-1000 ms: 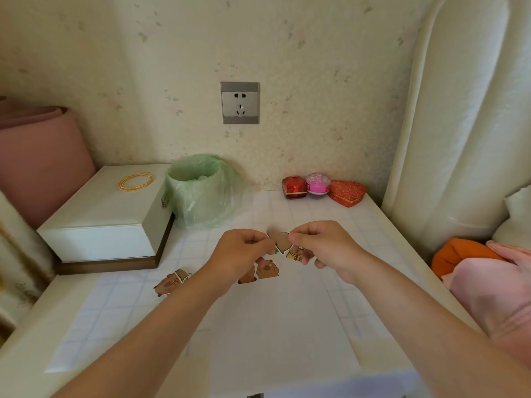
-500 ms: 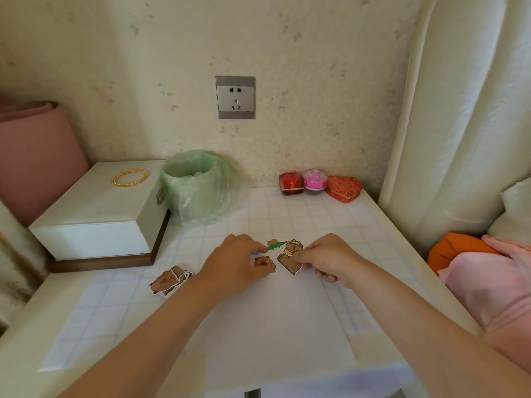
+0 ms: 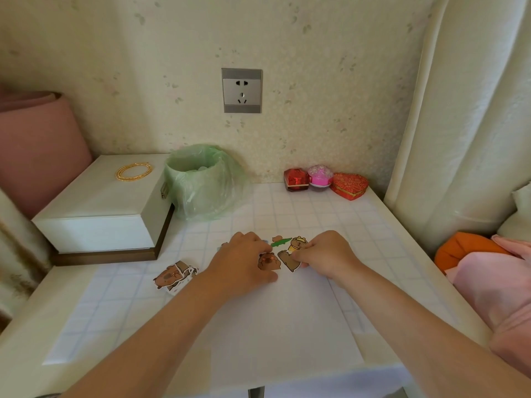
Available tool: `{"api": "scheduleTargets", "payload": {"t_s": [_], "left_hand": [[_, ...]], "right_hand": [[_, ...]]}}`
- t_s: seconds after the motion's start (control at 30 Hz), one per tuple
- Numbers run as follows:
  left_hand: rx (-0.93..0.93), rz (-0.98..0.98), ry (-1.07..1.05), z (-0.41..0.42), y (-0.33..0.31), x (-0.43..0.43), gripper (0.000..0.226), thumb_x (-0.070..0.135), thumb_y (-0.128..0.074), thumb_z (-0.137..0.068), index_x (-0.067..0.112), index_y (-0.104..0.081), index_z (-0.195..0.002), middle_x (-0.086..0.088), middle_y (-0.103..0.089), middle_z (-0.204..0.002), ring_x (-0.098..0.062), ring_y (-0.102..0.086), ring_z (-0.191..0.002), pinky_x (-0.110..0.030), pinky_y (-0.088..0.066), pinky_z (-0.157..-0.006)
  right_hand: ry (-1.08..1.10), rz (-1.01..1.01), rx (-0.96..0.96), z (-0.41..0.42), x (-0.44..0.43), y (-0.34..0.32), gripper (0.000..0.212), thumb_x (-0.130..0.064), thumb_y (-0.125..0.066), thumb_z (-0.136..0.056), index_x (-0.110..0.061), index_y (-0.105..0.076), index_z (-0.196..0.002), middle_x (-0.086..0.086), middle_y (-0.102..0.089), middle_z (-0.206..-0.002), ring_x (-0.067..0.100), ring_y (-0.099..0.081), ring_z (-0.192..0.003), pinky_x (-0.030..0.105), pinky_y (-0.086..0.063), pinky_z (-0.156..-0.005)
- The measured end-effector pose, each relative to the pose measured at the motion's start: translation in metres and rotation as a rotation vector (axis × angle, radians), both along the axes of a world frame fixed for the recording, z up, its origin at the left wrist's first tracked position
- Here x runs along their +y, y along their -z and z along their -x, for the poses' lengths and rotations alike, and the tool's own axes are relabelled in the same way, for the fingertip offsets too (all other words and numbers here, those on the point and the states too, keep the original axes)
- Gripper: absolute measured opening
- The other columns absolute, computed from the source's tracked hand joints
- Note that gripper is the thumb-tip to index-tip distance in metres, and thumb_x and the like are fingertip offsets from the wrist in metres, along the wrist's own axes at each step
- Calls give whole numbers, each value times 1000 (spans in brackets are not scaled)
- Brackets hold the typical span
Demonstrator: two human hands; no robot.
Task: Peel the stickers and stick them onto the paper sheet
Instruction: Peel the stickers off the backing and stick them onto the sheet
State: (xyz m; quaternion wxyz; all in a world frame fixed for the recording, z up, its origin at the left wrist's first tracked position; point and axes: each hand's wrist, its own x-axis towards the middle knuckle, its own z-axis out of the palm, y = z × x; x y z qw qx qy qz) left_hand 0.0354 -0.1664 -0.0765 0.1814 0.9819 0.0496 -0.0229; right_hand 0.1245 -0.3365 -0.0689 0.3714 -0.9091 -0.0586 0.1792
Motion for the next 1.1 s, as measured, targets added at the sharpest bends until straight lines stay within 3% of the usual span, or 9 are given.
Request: {"api": "scheduleTargets", "payload": {"t_s": [0.17,0.33,0.5,0.7,0.9,1.1], "left_hand": [[-10,-10,11,0,1,1,59,51,-69,-83,34,-53,-137,10,-47,-133,-16,-37,-123,-38,-38,-102],[-15,-22,23,-1,3,2,57,51,-68,-83,37,-52,-136,11,-46,-133,-15,-36,-123,-37,-37,-102],[-26,-15,30,-1,5,3,57,52,-68,-83,39,-52,-136,12,-45,-131,-14,-36,-122,-37,-38,-101],[-33,-67,102,1,6,4,54,48,-62,-89,48,-44,-140,10,-41,-128,-15,-34,-122,-35,-35,-100],[-11,-169,147,3,9,1,47,47,-49,-96,53,-40,-142,6,-34,-139,-17,-30,-129,-37,-30,-104],[-132,-208,225,2,12,-8,43,27,-48,-94,36,-55,-135,10,-37,-144,-16,-33,-130,-33,-31,-98]], "right_hand": [[5,31,-35,-3,2,7,18,-26,-78,-75,-8,-79,-75,9,-70,-71,18,-53,-56,26,-38,-55],[-15,74,-73,-4,5,12,17,-27,-73,-76,-12,-79,-81,8,-74,-84,23,-69,-80,27,-42,-59],[-11,82,-88,-4,6,13,19,-27,-74,-76,-10,-79,-83,9,-75,-84,19,-62,-69,27,-41,-57],[-16,102,-106,-2,7,11,15,-26,-75,-75,-12,-79,-81,6,-74,-82,20,-69,-80,26,-42,-56],[-20,160,-141,0,10,11,16,-24,-76,-71,-15,-78,-84,2,-72,-81,18,-68,-76,28,-49,-57],[-39,249,-209,1,12,9,19,-32,-77,-71,-18,-76,-83,0,-70,-78,19,-67,-74,29,-52,-59]]}}
